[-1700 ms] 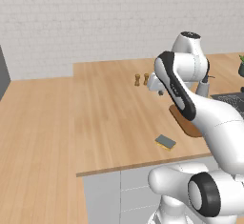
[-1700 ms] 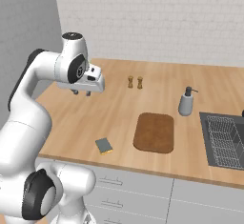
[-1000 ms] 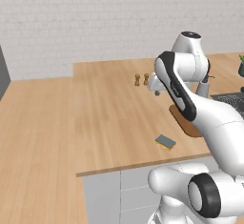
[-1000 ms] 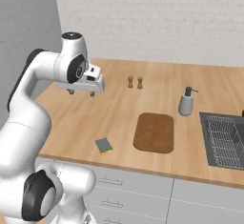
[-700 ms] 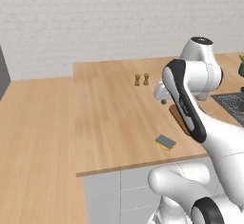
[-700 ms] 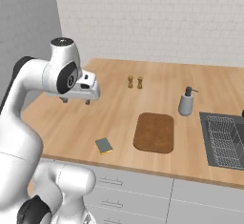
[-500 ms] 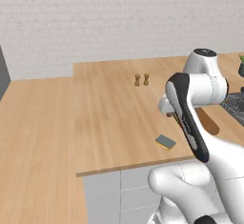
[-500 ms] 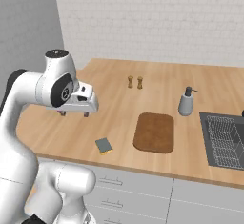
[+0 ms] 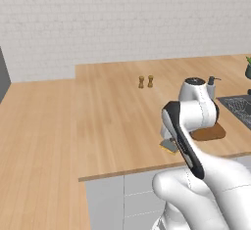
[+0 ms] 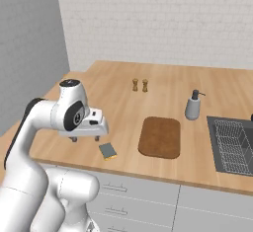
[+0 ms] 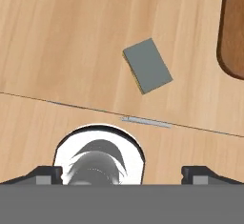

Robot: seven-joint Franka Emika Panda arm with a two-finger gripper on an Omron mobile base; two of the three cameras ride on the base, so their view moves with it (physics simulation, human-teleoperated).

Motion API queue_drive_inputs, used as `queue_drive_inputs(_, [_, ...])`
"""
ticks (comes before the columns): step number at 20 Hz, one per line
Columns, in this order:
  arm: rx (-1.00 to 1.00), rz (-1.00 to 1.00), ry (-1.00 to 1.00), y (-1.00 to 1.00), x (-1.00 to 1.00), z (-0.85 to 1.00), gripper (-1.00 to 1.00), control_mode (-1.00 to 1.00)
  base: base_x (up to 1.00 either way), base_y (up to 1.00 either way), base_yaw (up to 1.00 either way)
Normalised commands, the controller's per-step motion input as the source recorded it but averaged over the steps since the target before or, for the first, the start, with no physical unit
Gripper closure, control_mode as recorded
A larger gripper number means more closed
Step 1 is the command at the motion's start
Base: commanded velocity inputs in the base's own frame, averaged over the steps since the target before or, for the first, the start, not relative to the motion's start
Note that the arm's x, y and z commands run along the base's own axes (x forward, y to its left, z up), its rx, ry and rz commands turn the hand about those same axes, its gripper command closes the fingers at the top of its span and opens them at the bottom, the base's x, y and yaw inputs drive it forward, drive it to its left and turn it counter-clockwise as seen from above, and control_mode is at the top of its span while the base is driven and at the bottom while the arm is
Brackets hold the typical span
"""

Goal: Pick up the sponge from the counter and clean the cutting board by briefly scrubbing or pressing down on the cutting board. Once finished, release the sponge.

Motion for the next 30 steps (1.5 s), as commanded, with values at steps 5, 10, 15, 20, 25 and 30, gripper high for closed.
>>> queue_drive_inputs(5, [0.00,0.13,0.02,-0.07,0.54,-0.32,-1.00,-1.00,0.00,0.00,0.00])
queue_drive_inputs(10, [0.01,0.12,0.00,-0.18,0.40,-0.22,-1.00,-1.00,0.00,0.00,0.00])
queue_drive_inputs(15, [0.00,0.09,0.00,-0.15,0.33,-0.37,-1.00,-1.00,0.00,0.00,0.00])
queue_drive_inputs(20, [0.00,0.01,0.00,-0.02,0.12,-0.23,-1.00,-1.00,0.00,0.00,0.00])
queue_drive_inputs(25, [0.00,0.00,0.00,0.00,0.11,-0.25,-1.00,-1.00,0.00,0.00,0.00])
queue_drive_inputs(30, [0.00,0.00,0.00,0.00,0.14,-0.21,-1.00,-1.00,0.00,0.00,0.00])
